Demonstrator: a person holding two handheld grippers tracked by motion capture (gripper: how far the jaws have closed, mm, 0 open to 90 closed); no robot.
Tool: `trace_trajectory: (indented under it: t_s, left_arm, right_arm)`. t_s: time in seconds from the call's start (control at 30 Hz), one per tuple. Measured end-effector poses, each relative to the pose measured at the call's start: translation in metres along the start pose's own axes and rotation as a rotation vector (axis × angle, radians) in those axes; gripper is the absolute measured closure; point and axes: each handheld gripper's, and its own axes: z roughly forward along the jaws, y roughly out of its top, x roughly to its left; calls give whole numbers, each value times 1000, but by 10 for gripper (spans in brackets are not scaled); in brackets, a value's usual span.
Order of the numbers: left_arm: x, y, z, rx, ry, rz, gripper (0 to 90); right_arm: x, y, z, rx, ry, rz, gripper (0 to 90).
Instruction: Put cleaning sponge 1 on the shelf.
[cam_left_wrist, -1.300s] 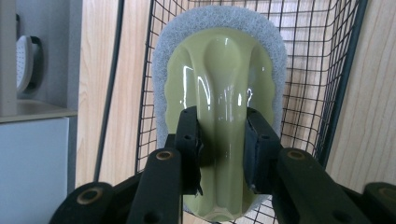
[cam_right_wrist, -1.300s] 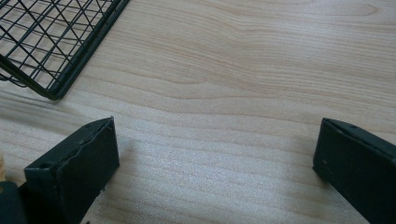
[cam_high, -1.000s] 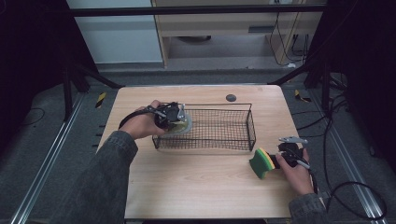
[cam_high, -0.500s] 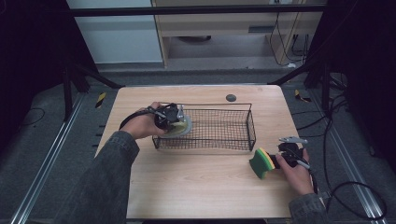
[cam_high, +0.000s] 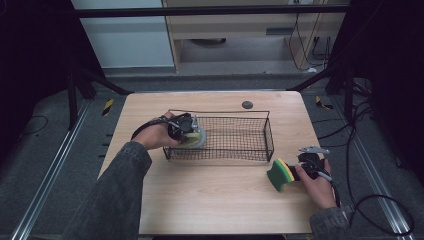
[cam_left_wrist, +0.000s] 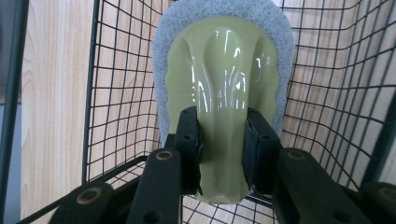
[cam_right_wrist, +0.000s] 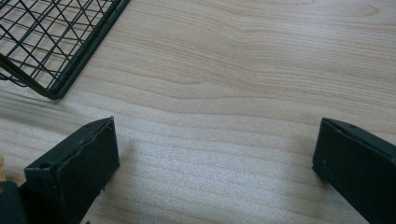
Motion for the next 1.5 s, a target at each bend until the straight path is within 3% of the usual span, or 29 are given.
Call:
trace_trajectory:
  t_s: [0.23, 0.6, 0.8, 0.9, 1.03, 1.2, 1.33, 1.5]
  left_arm:
    - [2, 2, 7, -1, -42, -12, 699]
    - [0, 7, 13, 13, -59, 0, 696]
    - [-2, 7, 10, 0, -69, -18, 663]
    - [-3, 9, 4, -22, -62, -24, 639]
    - [-2, 12, -10, -100, -53, -35, 629]
    - [-3, 17, -24, -124, -6, -37, 561]
    - [-1, 15, -32, -134, 42, -73, 482]
    - [0, 7, -46, -202, 98, -171, 312]
  right_arm:
    - [0, 0, 0, 0, 0, 0, 6]
    - [0, 0, 0, 0, 1, -1, 6]
    - [0, 0, 0, 1, 1, -3, 6]
    - [0, 0, 0, 1, 1, -4, 5]
    - [0, 0, 0, 1, 2, -4, 5]
    - [0, 0, 0, -1, 2, 0, 5]
    - [0, 0, 0, 0, 2, -1, 6]
    - [0, 0, 0, 0, 2, -1, 5]
